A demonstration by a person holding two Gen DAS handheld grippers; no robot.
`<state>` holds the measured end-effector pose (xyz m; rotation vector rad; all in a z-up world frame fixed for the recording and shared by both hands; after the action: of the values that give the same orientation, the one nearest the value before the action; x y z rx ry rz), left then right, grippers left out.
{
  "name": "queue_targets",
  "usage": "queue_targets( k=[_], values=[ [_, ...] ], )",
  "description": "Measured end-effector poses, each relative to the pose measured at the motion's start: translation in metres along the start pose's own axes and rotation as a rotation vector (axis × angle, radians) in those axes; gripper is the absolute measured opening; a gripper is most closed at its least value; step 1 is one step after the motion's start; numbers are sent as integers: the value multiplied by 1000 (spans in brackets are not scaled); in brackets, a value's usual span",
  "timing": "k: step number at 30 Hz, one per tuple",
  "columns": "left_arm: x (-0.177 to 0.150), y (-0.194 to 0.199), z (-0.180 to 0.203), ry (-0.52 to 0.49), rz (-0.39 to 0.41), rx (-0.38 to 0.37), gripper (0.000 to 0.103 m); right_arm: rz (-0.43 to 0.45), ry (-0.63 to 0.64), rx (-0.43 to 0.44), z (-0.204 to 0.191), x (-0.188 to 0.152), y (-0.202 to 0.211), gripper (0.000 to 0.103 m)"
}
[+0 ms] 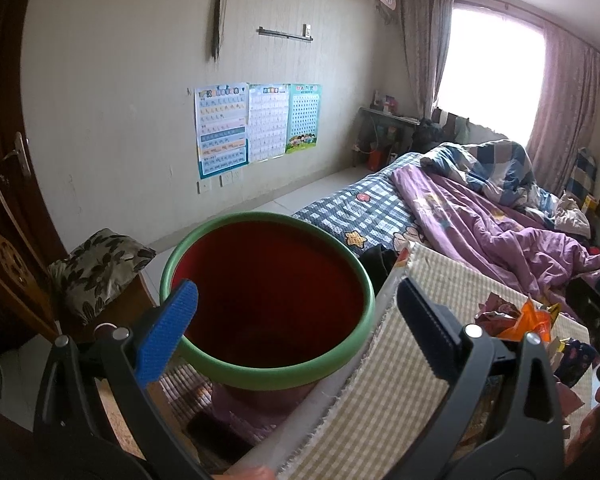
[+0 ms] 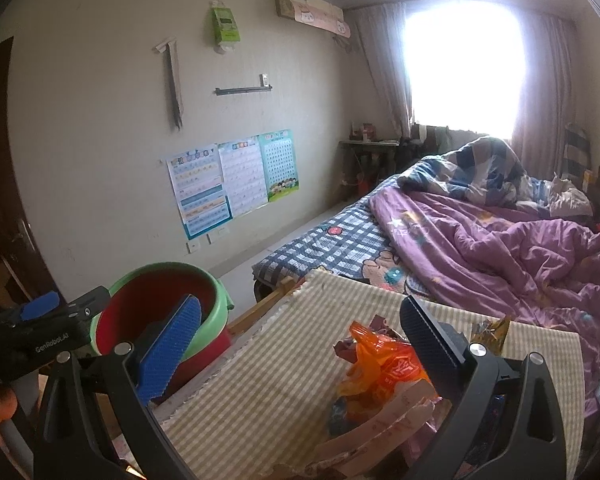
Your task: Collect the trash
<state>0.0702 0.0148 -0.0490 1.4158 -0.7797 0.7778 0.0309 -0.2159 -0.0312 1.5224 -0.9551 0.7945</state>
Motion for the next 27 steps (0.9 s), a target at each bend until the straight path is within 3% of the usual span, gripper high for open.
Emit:
queue_targets(
  k=[27],
  values=[
    [-3,-2,-2,-10,-20,10,98,-31,-14,-5,0,-1,-7,96]
  ],
)
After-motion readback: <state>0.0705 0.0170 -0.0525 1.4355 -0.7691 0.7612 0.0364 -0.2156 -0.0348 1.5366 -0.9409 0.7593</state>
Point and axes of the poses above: each gripper's, at about its wrist camera, not at the fingertips, and y roughly against the way its jaws point, z to its right, x to its top, the point moved 6 cm from there along -y, roughly the way its jaws point, and after that the axes turned 4 degrees about -y, right-handed, at the moved point
